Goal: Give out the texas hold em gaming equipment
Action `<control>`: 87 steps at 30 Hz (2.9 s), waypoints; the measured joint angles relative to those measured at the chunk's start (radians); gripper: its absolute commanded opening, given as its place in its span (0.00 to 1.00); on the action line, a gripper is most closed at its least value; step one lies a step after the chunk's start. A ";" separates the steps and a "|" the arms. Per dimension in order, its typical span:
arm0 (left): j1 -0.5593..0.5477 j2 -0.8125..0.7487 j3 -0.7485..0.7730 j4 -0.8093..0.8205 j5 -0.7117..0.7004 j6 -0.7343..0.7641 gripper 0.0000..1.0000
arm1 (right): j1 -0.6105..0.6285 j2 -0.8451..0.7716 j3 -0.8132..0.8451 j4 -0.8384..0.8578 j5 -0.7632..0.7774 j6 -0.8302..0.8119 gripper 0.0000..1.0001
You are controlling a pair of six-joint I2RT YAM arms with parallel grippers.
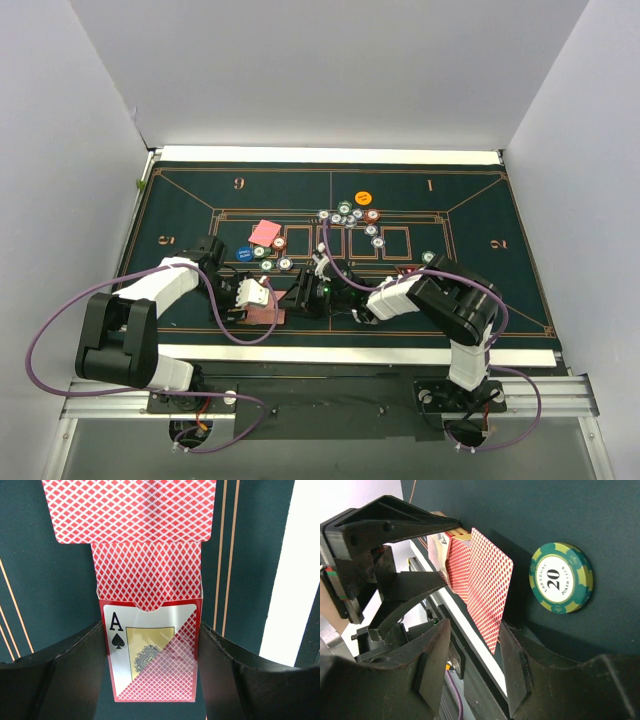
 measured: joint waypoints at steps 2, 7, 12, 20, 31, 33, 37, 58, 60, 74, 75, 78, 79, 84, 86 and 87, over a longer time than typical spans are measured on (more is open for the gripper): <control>0.000 0.000 0.000 0.000 0.000 0.000 0.00 | 0.000 0.000 -0.003 0.023 -0.001 0.009 0.38; 0.000 0.000 0.000 0.000 0.000 0.000 0.00 | -0.001 0.004 -0.003 0.033 -0.002 0.018 0.34; 0.000 0.000 0.000 0.000 0.000 0.000 0.00 | -0.001 0.037 -0.003 0.033 -0.002 0.019 0.26; 0.000 0.000 0.000 0.001 0.000 -0.003 0.00 | -0.001 0.064 0.001 0.036 -0.002 0.026 0.10; 0.000 0.000 0.000 0.000 0.000 -0.003 0.00 | -0.001 0.070 0.002 0.099 -0.002 0.054 0.00; 0.000 -0.001 0.000 0.000 0.000 -0.003 0.00 | -0.001 0.072 0.002 0.104 -0.002 0.062 0.00; 0.000 -0.001 0.000 0.000 0.000 -0.003 0.00 | -0.008 0.069 -0.004 0.119 -0.009 0.072 0.00; 0.004 -0.006 0.026 -0.032 -0.002 -0.006 0.00 | -0.216 -0.206 -0.051 -0.037 -0.075 -0.008 0.00; 0.006 -0.013 0.037 -0.050 -0.005 -0.004 0.00 | -0.261 -0.227 -0.031 -0.116 -0.083 -0.047 0.00; 0.006 -0.071 0.122 -0.174 0.004 0.000 0.00 | -0.525 -0.145 0.327 -0.509 -0.042 -0.277 0.00; 0.006 -0.072 0.127 -0.183 0.005 0.001 0.00 | -0.525 -0.109 0.366 -0.525 -0.034 -0.287 0.00; 0.006 -0.072 0.145 -0.214 0.013 0.008 0.00 | -0.524 -0.014 0.452 -0.566 -0.010 -0.301 0.00; 0.006 -0.072 0.155 -0.230 0.016 0.013 0.00 | -0.524 0.015 0.476 -0.578 0.000 -0.303 0.00; 0.006 -0.071 0.212 -0.292 0.029 0.019 0.00 | -0.523 0.115 0.584 -0.637 0.034 -0.306 0.00; 0.006 -0.071 0.224 -0.301 0.031 0.020 0.00 | -0.522 0.143 0.624 -0.655 0.048 -0.307 0.00; 0.006 -0.072 0.225 -0.303 0.033 0.019 0.00 | -0.518 0.154 0.644 -0.671 0.060 -0.309 0.00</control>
